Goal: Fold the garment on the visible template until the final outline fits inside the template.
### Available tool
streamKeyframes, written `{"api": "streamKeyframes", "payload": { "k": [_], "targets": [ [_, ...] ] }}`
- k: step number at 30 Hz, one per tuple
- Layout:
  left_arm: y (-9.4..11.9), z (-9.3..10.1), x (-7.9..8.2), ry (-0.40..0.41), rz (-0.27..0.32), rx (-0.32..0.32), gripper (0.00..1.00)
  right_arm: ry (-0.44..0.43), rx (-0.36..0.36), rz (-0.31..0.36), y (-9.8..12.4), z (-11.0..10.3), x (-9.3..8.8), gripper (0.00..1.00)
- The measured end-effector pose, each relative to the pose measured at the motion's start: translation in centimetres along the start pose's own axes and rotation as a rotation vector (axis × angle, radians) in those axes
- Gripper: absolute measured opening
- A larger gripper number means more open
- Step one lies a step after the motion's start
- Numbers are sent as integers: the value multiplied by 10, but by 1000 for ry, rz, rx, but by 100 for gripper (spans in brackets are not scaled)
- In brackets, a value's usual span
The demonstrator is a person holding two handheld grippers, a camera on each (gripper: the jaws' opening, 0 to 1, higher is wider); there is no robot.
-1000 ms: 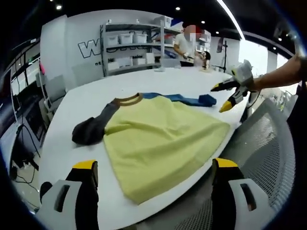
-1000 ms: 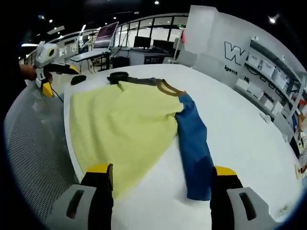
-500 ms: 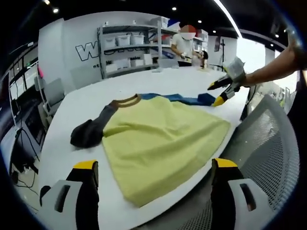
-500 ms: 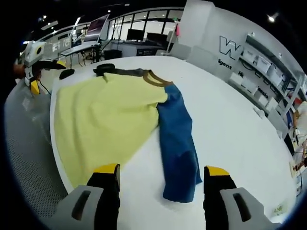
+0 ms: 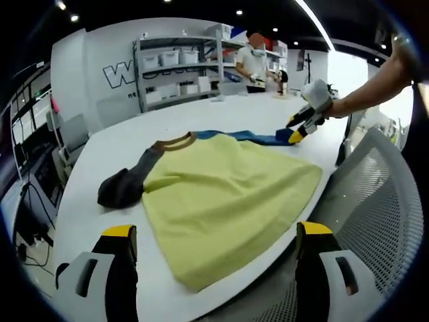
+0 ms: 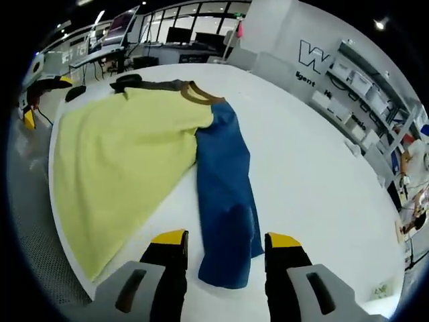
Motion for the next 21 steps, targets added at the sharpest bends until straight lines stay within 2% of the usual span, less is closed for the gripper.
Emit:
{"api": "streamKeyframes", "payload": {
  "k": [7, 9, 16, 21],
  "targets": [
    [0, 1, -1, -5, -9, -6, 97, -38, -39, -42, -1, 8, -9, 19],
    [0, 0, -1, -11, -9, -9, 96, -51, -43, -33, 1, 9, -10, 18],
    [-1, 1, -2, -13, -14, -20, 96, -66, -56, -25, 5, 10, -11, 0],
    [-1, 2, -2, -12, -13, -22, 96, -96, -75, 2, 12, 10, -8, 0]
  ]
}}
Point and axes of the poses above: the point that each gripper's makers call its tool centre point, and the gripper's own axes: y roughly backward along the fingers, z roughly to its right, x roughly out of its top, the point moved 10 cm from there along y, roughly backward along the fingers, and after that the axes turned 5 degrees about x, right-handed, at the moved point
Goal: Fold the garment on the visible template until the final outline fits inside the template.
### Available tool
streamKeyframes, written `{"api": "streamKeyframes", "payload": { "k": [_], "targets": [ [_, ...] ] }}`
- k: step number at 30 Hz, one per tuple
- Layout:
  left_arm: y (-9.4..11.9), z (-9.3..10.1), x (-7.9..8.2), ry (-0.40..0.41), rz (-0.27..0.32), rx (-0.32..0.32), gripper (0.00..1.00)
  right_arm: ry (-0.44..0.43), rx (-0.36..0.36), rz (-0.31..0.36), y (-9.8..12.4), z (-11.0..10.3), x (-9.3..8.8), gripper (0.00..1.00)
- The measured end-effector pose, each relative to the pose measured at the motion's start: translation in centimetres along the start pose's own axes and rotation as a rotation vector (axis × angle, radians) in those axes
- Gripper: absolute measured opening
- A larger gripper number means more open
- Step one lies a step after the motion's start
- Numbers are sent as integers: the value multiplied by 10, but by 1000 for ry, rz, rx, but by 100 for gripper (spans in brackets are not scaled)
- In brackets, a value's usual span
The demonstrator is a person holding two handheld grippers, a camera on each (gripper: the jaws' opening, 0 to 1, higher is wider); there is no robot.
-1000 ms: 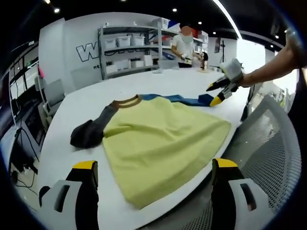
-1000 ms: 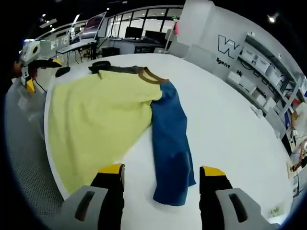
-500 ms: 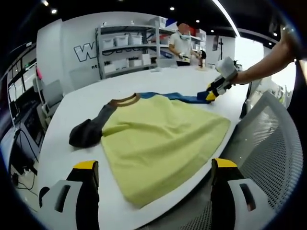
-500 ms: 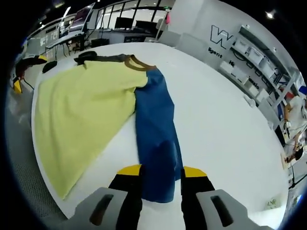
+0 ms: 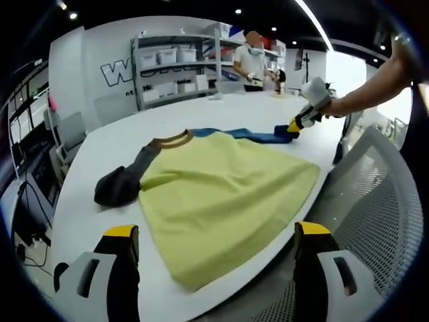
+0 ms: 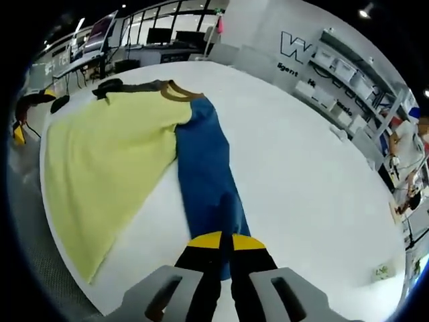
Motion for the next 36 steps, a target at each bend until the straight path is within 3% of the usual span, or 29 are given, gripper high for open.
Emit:
{"api": "streamKeyframes", "payload": {
  "k": [17, 36],
  "targets": [
    [-3, 1, -2, -5, 0, -23, 97, -51, -51, 168, 31, 9, 44, 0],
    [-2, 1, -2, -11, -1, -28, 95, -48, 0, 425, 47, -3, 136, 0]
  ]
}}
Point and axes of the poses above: the point that each gripper's makers call its tool centre point, and the gripper's own axes: y roughly backward along the fingers, z roughly to its right, x roughly out of its top, the point moved 10 cm from there along y, roughly backward along the fingers, and after that the axes turned 5 degrees about x, right-handed, at the moved point
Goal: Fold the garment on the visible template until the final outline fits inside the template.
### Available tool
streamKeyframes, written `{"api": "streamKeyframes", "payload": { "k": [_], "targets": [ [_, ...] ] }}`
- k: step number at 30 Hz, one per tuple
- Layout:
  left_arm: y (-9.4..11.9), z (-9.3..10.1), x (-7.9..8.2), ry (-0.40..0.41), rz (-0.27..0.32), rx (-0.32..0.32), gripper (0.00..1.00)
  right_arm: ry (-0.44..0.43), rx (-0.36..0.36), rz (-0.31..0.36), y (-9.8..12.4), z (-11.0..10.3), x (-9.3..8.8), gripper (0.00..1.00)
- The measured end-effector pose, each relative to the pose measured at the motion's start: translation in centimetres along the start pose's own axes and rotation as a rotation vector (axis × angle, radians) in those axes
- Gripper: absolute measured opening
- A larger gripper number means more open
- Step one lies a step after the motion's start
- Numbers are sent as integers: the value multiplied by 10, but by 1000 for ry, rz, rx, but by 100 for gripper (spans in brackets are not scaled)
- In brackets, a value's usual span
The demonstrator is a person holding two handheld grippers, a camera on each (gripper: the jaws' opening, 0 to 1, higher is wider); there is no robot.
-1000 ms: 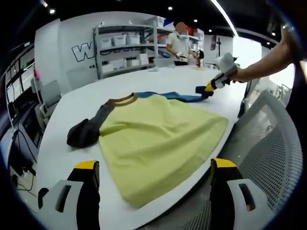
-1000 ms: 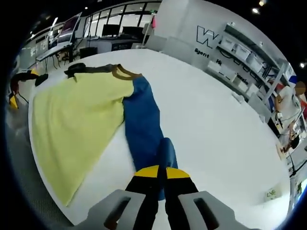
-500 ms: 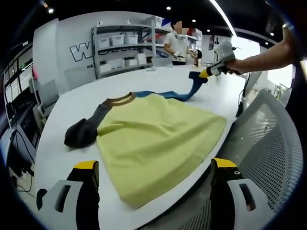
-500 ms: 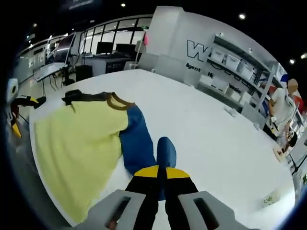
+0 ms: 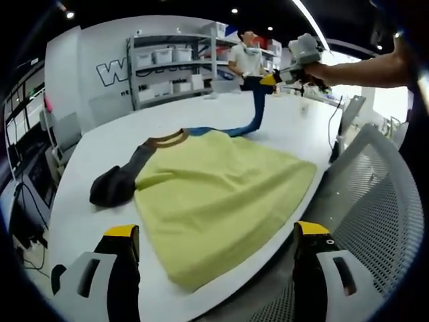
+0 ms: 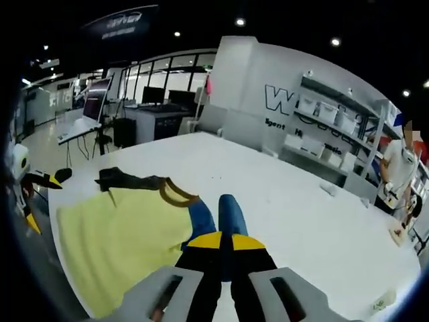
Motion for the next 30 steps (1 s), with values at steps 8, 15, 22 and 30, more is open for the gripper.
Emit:
{"api": "streamKeyframes", "payload": {
  "k": [8, 15, 22, 30],
  "targets": [
    [0, -1, 1, 2, 8, 2, 96, -24, 37, 53, -19, -16, 19, 0],
    [0, -1, 1, 5, 14, 0, 96, -38, 86, 66, -38, -34, 26, 0],
    [2, -2, 3, 20, 49, 4, 98, -42, 131, 62, -53, -49, 29, 0],
    [3, -3, 4, 31, 82, 6, 98, -49, 179, 81, -73, -60, 43, 0]
  ]
}}
Point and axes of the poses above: the point that each gripper's makers call its tool centre point, and the gripper's own axes: y roughly backward along the fingers, z roughly to its right, x roughly out of its top, the point moved 10 cm from there along y, roughly backward along the fingers, and after that the axes turned 5 degrees about x, right-handed, at the moved point
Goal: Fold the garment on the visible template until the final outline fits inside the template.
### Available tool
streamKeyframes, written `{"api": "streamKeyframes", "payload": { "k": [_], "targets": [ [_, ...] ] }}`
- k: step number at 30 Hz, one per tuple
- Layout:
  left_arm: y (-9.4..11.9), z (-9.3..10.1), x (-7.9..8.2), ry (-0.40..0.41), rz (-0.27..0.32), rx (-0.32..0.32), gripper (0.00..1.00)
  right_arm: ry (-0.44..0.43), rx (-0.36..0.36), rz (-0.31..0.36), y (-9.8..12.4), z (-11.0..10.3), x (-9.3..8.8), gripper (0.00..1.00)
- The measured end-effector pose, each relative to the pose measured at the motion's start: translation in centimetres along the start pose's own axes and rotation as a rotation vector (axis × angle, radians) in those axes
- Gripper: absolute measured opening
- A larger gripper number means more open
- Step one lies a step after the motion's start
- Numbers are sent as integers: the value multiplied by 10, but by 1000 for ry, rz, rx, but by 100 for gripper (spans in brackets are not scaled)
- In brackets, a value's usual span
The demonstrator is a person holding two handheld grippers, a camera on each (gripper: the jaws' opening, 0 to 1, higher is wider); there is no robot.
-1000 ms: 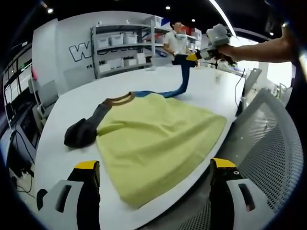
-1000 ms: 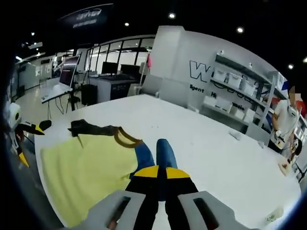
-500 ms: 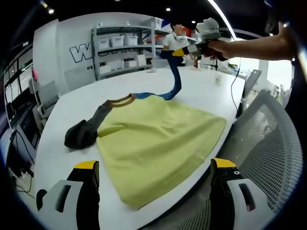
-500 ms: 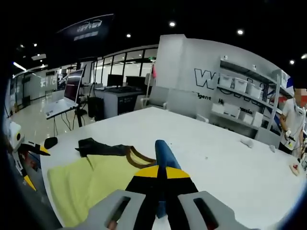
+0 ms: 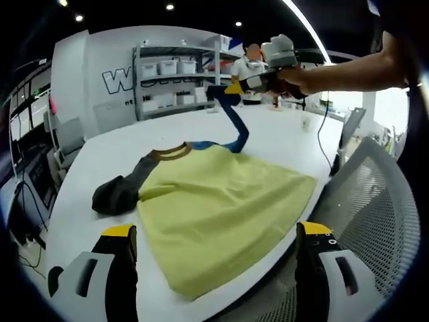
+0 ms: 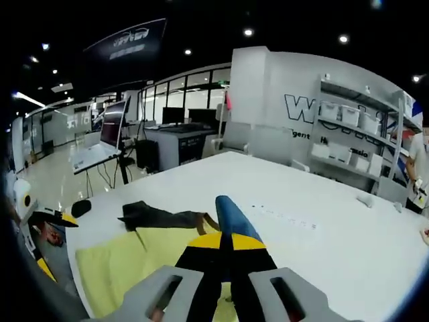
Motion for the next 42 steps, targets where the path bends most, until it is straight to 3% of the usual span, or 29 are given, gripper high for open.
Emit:
{"api": "streamKeyframes", "payload": {
  "k": [8, 20, 30, 39, 42],
  "targets": [
    [0, 0, 0, 0, 1, 1, 98, -27, 62, 31, -24, -12, 10, 0],
    [0, 0, -2, -3, -12, -1, 97, -89, 119, 32, -61, -30, 9, 0],
    [0, -1, -2, -4, -22, 1, 97, -191, 163, -32, -106, -46, -8, 0],
    [-1, -3, -4, -4, -21, 10, 96, -245, 178, -88, -132, -55, -22, 0],
    [-1, -3, -3, -3, -19, 13, 95, -303, 178, -108, -137, -56, -29, 0]
  ]
}}
Point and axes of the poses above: the point that each gripper's makers call its tool centre point, and the gripper's own axes: y roughly backward along the fingers, z roughly to its right, x roughly out of its top, the point moved 10 cm from there along y, roughly backward along the fingers, and after that the axes turned 5 degrees about x, right-handed, at the moved point
